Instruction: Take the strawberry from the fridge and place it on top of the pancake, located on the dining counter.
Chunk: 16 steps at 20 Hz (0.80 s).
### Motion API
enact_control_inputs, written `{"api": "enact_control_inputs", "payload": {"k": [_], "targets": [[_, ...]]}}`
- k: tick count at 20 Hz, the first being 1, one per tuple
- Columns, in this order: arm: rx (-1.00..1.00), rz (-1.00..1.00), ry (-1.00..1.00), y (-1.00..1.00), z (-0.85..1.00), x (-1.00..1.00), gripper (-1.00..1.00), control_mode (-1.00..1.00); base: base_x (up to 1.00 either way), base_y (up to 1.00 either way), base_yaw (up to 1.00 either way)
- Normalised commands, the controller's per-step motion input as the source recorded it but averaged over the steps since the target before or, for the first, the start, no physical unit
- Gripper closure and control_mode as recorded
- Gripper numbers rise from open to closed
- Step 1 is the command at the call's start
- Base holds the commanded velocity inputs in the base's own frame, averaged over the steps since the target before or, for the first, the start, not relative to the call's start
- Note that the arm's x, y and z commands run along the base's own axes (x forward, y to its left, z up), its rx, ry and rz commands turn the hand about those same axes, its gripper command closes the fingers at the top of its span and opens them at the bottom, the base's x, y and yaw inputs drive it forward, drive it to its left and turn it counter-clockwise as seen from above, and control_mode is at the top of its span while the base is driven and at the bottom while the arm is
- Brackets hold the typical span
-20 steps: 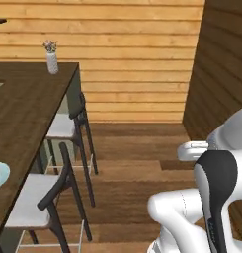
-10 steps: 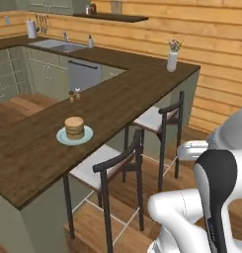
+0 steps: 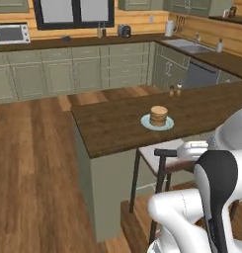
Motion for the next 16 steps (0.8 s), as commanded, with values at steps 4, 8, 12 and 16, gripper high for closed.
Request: {"api": "enact_control_inputs", "payload": {"k": [4,8,12,16], "targets": [[0.0,0.0,0.0,0.0,0.0,0.0,1.0,1.0,0.22,-0.74,0.59],[0.0,0.0,0.0,0.0,0.0,0.0,1.0,1.0,0.04,-0.97,0.28],[0.0,0.0,0.0,0.0,0.0,0.0,1.0,1.0,0.18,-0.62,-0.01],[0.0,0.0,0.0,0.0,0.0,0.0,1.0,1.0,0.15,0.2,-0.27]]}}
